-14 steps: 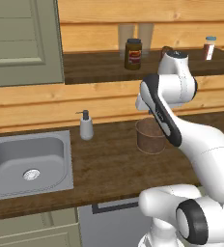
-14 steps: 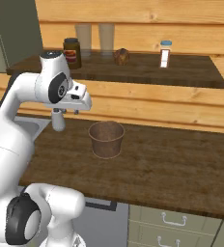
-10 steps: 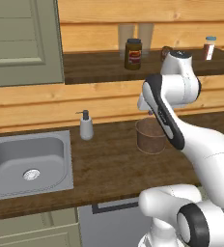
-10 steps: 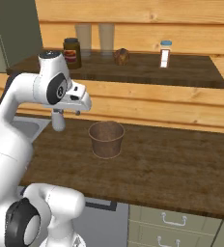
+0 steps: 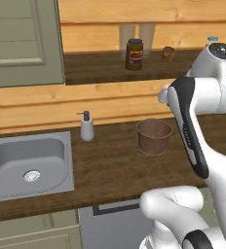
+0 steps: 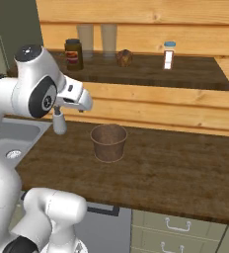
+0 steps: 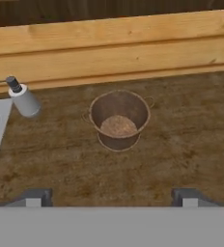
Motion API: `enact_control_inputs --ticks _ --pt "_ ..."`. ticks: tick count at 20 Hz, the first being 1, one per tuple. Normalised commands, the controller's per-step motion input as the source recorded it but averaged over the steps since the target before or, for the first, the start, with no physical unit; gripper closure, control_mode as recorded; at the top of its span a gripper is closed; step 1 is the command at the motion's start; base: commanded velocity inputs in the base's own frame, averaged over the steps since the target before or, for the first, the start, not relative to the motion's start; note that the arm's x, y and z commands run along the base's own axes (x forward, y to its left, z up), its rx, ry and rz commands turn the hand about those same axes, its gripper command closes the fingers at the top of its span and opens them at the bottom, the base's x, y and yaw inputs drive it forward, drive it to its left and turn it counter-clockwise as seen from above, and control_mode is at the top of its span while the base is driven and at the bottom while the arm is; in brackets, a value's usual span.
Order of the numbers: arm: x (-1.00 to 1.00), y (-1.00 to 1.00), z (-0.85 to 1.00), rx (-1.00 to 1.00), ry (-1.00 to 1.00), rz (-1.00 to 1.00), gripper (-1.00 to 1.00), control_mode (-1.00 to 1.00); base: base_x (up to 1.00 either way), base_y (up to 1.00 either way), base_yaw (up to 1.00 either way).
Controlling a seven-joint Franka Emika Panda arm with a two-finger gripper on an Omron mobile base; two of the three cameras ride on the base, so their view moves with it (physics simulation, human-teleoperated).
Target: Open the cabinet, pick up the bread from the cabinet and place it in the basket. Then move the basket to the dining counter.
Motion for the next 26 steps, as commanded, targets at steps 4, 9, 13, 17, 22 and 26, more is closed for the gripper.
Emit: enact_control_inputs --ticks 4,9,13,17,22,26 --pt "-0.03 -0.34 0.99 0.0 -0.39 -0.06 -1.0 -1.0 0.0 0.0 0.0" --pt "0.15 -0.27 0.9 -0.01 -0.26 -0.08 -1.0 -1.0 0.0 0.0 0.0" --pt "0.49 -0.43 0.48 0.0 -0.12 -0.02 -1.0 -1.0 0.0 0.0 0.0" --pt "0.61 -0.16 0.29 0.0 -0.03 0.0 -1.0 -1.0 0.0 0.0 0.0" --pt "0.42 -0.04 0.12 0.0 0.0 0.01 -1.0 -1.0 0.0 0.0 0.0" --pt "0.46 -0.18 -0.06 0.0 0.0 0.02 -1.0 -1.0 0.0 0.0 0.0"
